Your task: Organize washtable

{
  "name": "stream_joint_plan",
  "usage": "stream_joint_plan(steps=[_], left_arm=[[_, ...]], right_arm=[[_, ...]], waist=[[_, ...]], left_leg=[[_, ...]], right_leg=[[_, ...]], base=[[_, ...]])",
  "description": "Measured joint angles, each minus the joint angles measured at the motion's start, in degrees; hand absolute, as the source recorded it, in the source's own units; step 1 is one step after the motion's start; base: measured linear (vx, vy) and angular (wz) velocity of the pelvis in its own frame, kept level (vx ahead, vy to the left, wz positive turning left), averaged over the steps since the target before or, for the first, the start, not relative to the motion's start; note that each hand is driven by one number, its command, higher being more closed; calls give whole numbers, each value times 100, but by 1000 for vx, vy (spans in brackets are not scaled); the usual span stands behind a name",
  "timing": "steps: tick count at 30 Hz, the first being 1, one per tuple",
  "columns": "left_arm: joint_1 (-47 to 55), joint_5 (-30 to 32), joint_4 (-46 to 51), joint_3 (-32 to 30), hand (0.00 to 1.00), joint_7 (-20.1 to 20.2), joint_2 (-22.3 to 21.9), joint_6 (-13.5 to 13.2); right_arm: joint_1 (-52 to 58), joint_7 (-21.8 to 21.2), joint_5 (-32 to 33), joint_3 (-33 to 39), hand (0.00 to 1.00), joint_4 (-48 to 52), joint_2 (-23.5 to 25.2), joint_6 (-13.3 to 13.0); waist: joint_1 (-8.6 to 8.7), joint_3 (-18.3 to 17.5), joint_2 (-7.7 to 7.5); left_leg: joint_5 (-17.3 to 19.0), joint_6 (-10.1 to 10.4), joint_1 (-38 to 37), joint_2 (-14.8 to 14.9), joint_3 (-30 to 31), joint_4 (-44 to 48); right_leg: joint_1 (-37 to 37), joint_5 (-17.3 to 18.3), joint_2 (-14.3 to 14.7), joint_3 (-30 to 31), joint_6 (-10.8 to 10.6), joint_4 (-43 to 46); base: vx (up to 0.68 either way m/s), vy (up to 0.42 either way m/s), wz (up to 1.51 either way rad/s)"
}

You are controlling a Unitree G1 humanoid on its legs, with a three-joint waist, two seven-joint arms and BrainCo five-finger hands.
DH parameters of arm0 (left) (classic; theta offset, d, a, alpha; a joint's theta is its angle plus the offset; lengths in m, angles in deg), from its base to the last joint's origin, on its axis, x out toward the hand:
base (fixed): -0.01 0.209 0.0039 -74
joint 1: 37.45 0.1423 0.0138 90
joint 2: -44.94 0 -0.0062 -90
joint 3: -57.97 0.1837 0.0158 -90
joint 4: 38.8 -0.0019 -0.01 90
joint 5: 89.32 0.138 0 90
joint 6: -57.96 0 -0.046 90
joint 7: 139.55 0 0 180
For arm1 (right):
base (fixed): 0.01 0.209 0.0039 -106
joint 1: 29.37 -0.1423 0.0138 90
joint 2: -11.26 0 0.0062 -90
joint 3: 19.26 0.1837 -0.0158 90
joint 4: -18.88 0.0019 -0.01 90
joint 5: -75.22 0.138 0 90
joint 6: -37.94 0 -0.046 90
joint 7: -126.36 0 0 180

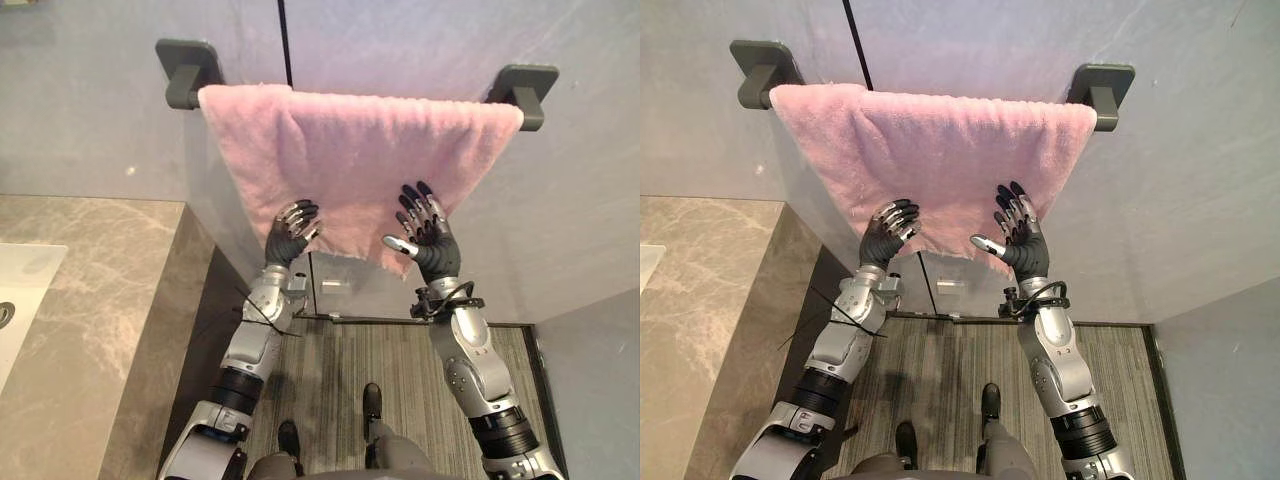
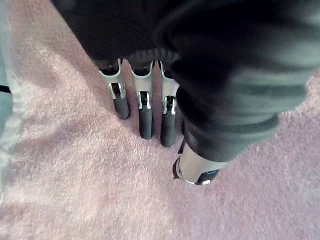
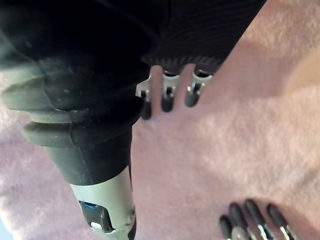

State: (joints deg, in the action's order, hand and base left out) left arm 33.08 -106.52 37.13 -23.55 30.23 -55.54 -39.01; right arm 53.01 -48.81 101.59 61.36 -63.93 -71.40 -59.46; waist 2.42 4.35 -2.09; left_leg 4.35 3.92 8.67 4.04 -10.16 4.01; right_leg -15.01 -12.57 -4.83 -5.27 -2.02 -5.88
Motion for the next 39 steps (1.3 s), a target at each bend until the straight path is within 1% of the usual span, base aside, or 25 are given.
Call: stream_joint_plan(steps=[4,7,12,14,16,19,20,22,23,24,25,26,27,28,29,30,31,32,33,34,35,36,37,38,39], left_arm=[[284,14,14,-425,0,8,-211,0],[738,72,22,-471,0,20,-256,0],[1774,408,-202,-620,0,192,-292,3],[2216,569,-713,-735,0,292,-287,28],[2459,710,-1199,-927,0,378,-284,39],[2572,854,-2344,-1397,0,375,-375,68],[2503,887,-3056,-1808,0,304,-462,104],[2372,878,-3777,-2120,0,105,-547,174],[2356,877,-4016,-2218,0,33,-568,219],[2440,872,-4111,-2379,0,-17,-566,228],[2504,873,-4124,-2433,0,-20,-516,240],[2586,872,-4135,-2610,0,-21,-480,271],[2642,819,-4106,-2807,0,-13,-617,271],[2652,828,-4095,-2932,0,6,-700,264],[2670,822,-4092,-2942,0,28,-718,260],[2673,819,-4080,-2940,0,55,-800,260],[2653,827,-4034,-2925,0,139,-944,258],[2629,827,-4024,-2866,0,161,-998,262],[2598,840,-3964,-2822,0,222,-968,258],[2597,862,-3948,-2797,0,245,-965,257],[2555,901,-3945,-2597,0,258,-949,255],[2524,921,-3947,-2471,0,263,-949,255],[2464,984,-3953,-2205,0,276,-956,256],[2412,1096,-3956,-1993,0,295,-956,257],[2384,1165,-3939,-1939,0,309,-931,252]], right_arm=[[437,-9,-158,186,0,-6,241,7],[870,-56,-295,249,0,-215,359,43],[1462,-383,-673,303,0,-1391,515,212],[1583,-413,-809,336,0,-2381,637,381],[1623,-469,-968,415,0,-3150,724,429],[1510,-368,-1657,693,0,-4376,753,577],[1340,-263,-1976,956,0,-5123,725,628],[1142,-62,-2489,1211,0,-5895,606,692],[1128,23,-2764,1308,0,-6134,544,772],[1126,51,-2932,1438,0,-6294,565,800],[1134,59,-3010,1513,0,-6284,587,788],[1167,44,-3192,1686,0,-6299,644,768],[1180,28,-3285,1853,0,-6295,649,776],[1221,2,-3319,2001,0,-6221,683,779],[1242,-7,-3317,2100,0,-6193,686,779],[1263,-30,-3294,2291,0,-6162,675,782],[1260,-96,-3264,2431,0,-6129,621,786],[1260,-128,-3250,2489,0,-6138,578,790],[1270,-191,-3121,2541,0,-6136,646,797],[1270,-211,-3087,2539,0,-6133,660,800],[1277,-247,-3044,2544,0,-6119,683,804],[1280,-250,-3047,2555,0,-6094,704,803],[1279,-256,-3045,2564,0,-6067,731,803],[1278,-262,-3047,2567,0,-5992,787,811],[1277,-263,-3043,2571,0,-5963,838,830]], waist=[[6,1,1],[4,2,-2],[-15,9,-18],[-39,10,-47],[-123,11,-65],[-250,68,5],[-325,99,53],[-309,162,126],[-342,188,159],[-348,178,147],[-329,166,124],[-327,187,118],[-332,178,156],[-327,165,198],[-311,145,232],[-272,133,296],[-159,96,511],[-161,92,511],[-133,64,435],[-128,48,401],[-104,56,378],[-81,49,348],[-55,12,256],[-52,88,209],[-68,129,108]], left_leg=[[4,-4,-75,5,-81,-11],[12,-11,-192,15,-78,-21],[45,-26,-460,19,-79,-19],[169,4,-544,83,-116,37],[263,44,-521,157,-116,198],[507,100,-440,336,-77,654],[606,136,-319,409,-14,888],[653,126,-187,430,129,1070],[686,130,-135,468,156,1140],[667,190,-155,491,174,1100],[686,231,-187,492,152,1080],[861,178,-91,643,46,1934],[946,137,-76,903,-7,3167],[930,163,-240,1100,-31,3686],[887,227,-368,1210,-9,3879],[653,425,-627,1379,94,3876],[381,688,-909,1411,288,3443],[585,797,-1007,1297,283,3233],[971,739,-1170,1137,107,2749],[1117,714,-1230,1090,27,2572],[1405,679,-1308,1045,-122,2304],[1545,652,-1328,992,-136,2167],[1740,533,-1377,847,-160,1867],[1830,457,-1467,661,-253,1580],[1813,433,-1504,549,-311,1585]], right_leg=[[31,2,17,54,-4,11],[143,4,22,57,-5,9],[441,56,17,59,-65,-18],[586,153,58,60,-106,-18],[625,193,113,60,-70,-17],[775,239,239,36,-7,-15],[781,252,292,-5,12,-12],[772,265,288,-180,28,-1],[771,258,299,-223,43,13],[771,145,306,-267,160,16],[769,126,291,-288,194,17],[750,140,258,-387,276,64],[819,155,263,-370,294,201],[845,155,238,-407,294,285],[859,156,221,-427,292,318],[859,154,200,-495,269,393],[834,129,196,-594,191,457],[790,106,174,-593,122,482],[620,102,-10,-607,112,590],[542,103,-73,-613,107,657],[399,75,-170,-670,70,829],[315,62,-236,-704,48,931],[121,56,-378,-694,39,1113],[-26,34,-546,-615,10,1264],[-46,28,-639,-542,13,1311]], base=[[30,5,-10],[0,0,0],[-8,1,1],[-47,-8,-2],[-16,-35,-5],[0,-14,-1],[0,-24,10],[-6,-6,33],[1,12,27],[15,16,7],[0,0,0],[-16,29,-10],[-13,32,-10],[4,31,-7],[-29,103,12],[-83,194,34],[-110,233,36],[-209,311,38],[-213,266,20],[-279,325,27],[-241,280,25],[-303,315,33],[-258,239,24],[-290,181,8],[-309,107,-25]])
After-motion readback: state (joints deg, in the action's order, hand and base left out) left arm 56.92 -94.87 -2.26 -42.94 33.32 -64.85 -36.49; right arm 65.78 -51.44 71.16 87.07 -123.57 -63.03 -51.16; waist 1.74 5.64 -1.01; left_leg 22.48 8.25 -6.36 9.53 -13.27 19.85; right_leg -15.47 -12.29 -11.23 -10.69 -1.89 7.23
